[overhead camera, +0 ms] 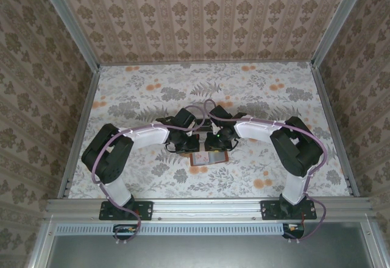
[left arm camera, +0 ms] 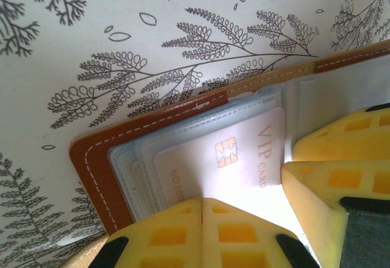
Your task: Take the credit cards out of the card holder
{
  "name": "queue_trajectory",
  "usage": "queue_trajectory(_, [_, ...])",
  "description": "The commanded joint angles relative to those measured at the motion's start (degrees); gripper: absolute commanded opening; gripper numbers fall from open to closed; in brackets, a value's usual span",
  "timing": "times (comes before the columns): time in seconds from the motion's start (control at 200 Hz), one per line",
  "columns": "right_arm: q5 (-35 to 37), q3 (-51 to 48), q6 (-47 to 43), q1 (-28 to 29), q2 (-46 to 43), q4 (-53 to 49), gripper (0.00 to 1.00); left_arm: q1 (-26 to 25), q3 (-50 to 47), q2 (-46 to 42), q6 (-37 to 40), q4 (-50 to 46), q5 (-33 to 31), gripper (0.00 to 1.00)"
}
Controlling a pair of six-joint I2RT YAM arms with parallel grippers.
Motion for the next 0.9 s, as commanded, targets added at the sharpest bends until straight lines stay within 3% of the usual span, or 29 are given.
queue_trajectory(0.0, [-0.6, -0.2, 0.1, -0.3, -2.9, -0.8, 0.25, -0.4, -0.2, -1.4, 1.2, -3.9, -2.2, 0.06])
queue_trajectory(0.16, [-4.3, -0.8, 1.5, -0.3, -3.2, 1.9, 0.25, -0.4, 0.2, -3.1, 0.9, -4.3, -2.7, 0.15])
queue_trajectory(0.495, [-7.9, -1.1, 2.8, -0.2, -1.0, 5.3, 0.25, -0.3, -0.7, -1.5, 1.1, -4.1, -2.7, 0.08])
queue_trajectory(0.685, [-7.2, -1.0, 2.5, -0.3, 1.1, 5.0, 0.25, -0.4, -1.2, -0.3, 1.1, -3.4, -2.3, 0.07])
queue_trajectory(0.895, [-1.6, -0.2, 0.7, -0.3, 0.3, 0.6, 0.25, -0.3, -1.3, -0.1, 1.2, -3.6, -2.5, 0.06])
